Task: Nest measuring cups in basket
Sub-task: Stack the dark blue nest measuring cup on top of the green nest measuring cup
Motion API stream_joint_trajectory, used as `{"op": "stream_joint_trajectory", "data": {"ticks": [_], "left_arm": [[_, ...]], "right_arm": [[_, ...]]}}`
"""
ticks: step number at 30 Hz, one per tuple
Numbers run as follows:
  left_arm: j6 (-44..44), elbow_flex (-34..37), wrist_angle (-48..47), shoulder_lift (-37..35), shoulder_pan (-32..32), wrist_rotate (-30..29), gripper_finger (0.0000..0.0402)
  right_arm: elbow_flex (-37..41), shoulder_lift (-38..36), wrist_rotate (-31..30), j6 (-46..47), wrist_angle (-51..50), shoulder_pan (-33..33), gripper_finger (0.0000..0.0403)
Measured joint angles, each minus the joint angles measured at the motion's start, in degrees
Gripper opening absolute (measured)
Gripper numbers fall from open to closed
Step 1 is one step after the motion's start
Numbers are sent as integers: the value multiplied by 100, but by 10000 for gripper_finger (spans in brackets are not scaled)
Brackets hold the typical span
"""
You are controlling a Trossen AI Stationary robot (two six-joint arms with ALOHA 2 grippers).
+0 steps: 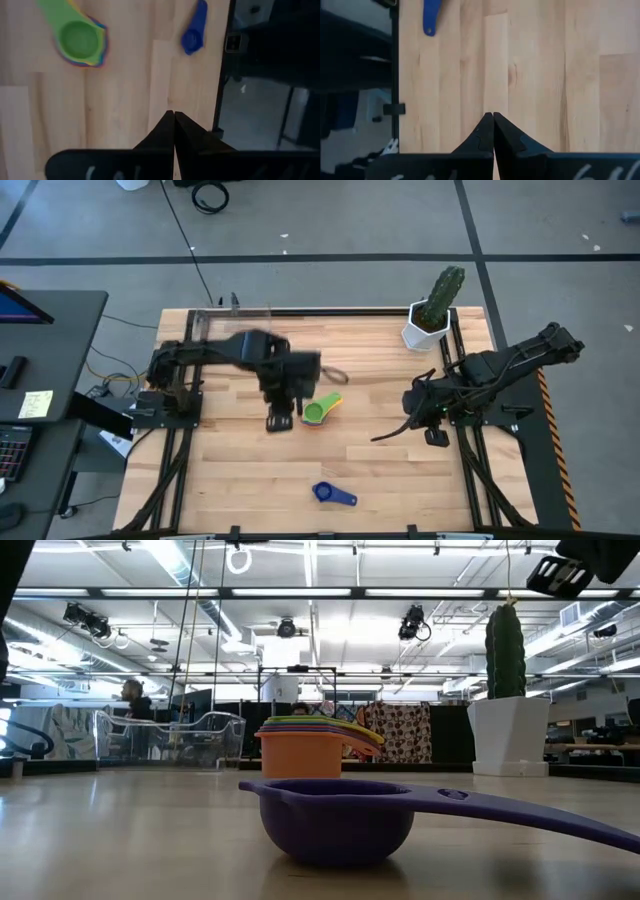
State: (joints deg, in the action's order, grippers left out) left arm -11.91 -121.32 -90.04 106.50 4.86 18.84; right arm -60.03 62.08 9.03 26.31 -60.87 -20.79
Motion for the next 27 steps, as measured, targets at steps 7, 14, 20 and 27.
{"op": "stream_joint_trajectory", "data": {"ticks": [7, 14, 20, 27], "left_arm": [[39, 500, 0, 7, 732, -851, 4], [326, 943, 2, 11, 815, -224, 14], [-56, 1302, 907, 41, 859, 40, 13], [-1292, 1913, 2347, 37, 1102, 107, 42]], "right_arm": [[0, -13, -203, 594, 505, -143, 3], [0, -13, -255, 852, 906, -141, 3], [0, -13, -148, 679, 855, -141, 4], [0, -13, 153, 552, 852, -206, 4]]}}
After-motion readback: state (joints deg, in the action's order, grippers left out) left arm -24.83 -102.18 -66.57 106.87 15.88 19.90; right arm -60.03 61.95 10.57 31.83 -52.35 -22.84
